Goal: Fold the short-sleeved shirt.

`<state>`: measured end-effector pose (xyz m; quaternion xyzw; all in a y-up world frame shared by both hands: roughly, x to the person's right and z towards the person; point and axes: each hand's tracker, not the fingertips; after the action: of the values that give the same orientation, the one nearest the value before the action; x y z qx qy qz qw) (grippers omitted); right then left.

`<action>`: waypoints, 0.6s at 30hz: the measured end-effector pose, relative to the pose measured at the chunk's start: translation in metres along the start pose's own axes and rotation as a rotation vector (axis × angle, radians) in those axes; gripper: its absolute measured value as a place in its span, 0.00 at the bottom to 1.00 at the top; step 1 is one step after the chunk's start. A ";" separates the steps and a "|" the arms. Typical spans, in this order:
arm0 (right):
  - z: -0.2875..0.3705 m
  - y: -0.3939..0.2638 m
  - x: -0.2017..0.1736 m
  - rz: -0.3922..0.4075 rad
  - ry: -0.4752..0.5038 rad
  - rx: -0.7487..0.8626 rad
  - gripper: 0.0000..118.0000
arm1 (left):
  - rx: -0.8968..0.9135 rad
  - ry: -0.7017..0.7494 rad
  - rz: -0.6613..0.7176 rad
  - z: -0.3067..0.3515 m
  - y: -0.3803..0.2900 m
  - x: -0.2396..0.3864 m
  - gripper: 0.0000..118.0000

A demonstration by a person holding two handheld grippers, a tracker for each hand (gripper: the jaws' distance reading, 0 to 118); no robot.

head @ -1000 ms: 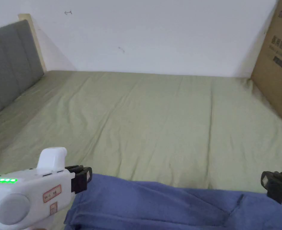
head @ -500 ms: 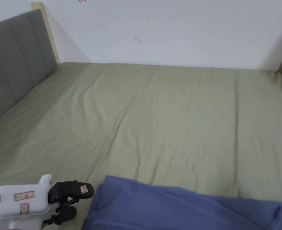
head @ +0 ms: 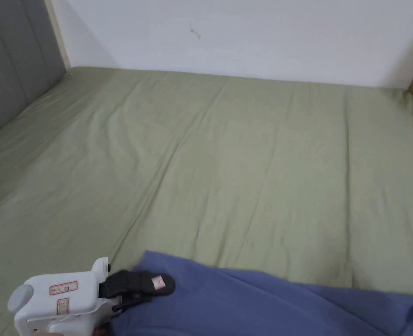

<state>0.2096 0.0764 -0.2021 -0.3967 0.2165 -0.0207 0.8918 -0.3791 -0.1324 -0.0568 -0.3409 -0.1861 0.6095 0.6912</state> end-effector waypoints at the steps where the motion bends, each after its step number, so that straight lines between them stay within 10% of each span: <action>1: -0.002 -0.001 0.000 -0.001 0.009 -0.006 0.01 | 0.002 0.188 -0.029 -0.003 -0.001 -0.005 0.02; 8: -0.001 -0.003 -0.006 0.013 0.043 -0.014 0.01 | 0.061 0.300 -0.103 -0.009 -0.020 0.030 0.02; 18: 0.018 -0.008 0.009 -0.028 0.091 0.033 0.01 | 0.180 1.074 -0.644 -0.012 -0.091 0.172 0.02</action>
<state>0.2265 0.0820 -0.1894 -0.3837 0.2506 -0.0547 0.8871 -0.2738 0.0292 -0.0290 -0.4666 0.1455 0.1282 0.8630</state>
